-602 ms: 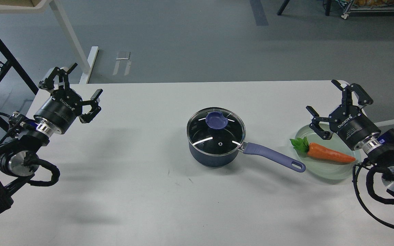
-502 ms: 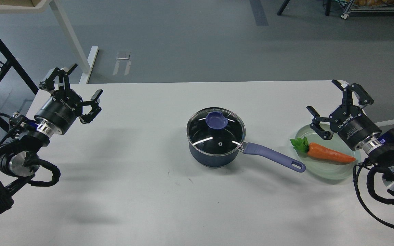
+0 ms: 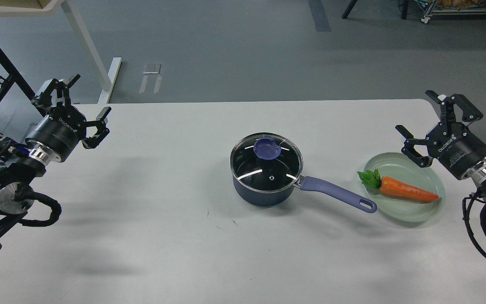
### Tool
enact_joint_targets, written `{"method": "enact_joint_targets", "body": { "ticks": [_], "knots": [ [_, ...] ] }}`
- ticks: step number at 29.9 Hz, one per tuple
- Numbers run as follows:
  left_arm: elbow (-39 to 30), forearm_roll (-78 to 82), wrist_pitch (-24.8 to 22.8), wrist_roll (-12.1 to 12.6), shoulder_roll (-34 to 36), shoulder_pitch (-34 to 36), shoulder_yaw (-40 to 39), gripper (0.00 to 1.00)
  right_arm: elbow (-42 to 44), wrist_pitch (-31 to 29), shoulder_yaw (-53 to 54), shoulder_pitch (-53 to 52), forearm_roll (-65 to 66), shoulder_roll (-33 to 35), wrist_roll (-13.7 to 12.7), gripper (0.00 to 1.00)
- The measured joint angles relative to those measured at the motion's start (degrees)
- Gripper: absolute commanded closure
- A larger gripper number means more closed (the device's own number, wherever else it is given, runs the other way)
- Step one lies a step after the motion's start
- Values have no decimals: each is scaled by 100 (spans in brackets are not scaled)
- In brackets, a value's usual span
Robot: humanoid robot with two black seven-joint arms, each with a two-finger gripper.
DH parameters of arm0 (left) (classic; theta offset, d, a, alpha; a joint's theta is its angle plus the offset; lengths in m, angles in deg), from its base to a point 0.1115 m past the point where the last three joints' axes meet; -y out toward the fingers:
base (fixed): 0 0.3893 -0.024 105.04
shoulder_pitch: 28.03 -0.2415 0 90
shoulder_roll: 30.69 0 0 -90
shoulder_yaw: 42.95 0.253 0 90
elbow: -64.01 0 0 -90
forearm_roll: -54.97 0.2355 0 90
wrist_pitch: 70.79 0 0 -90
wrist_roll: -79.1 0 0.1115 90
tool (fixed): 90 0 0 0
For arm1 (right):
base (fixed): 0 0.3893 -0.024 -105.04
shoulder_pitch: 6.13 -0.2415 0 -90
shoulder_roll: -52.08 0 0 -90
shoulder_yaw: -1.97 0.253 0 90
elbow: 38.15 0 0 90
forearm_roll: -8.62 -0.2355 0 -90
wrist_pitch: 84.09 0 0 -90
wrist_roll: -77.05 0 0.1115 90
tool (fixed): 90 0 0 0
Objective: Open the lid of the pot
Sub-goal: 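Raise both grippers and move the right gripper toward the purple pan handle, then lower the right gripper and grasp the purple saucepan handle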
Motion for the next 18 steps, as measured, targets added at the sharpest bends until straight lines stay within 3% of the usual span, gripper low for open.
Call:
{"method": "enact_joint_targets", "body": {
  "ticks": [9, 18],
  "knots": [
    [-9, 400, -105, -3, 6, 213, 18, 1, -1362, 135, -15, -1051, 3661, 1234, 0, 0],
    [-77, 576, -170, -4, 3, 403, 14, 1, -2395, 166, -347, -1801, 7968, 1373, 1, 1]
  ]
}}
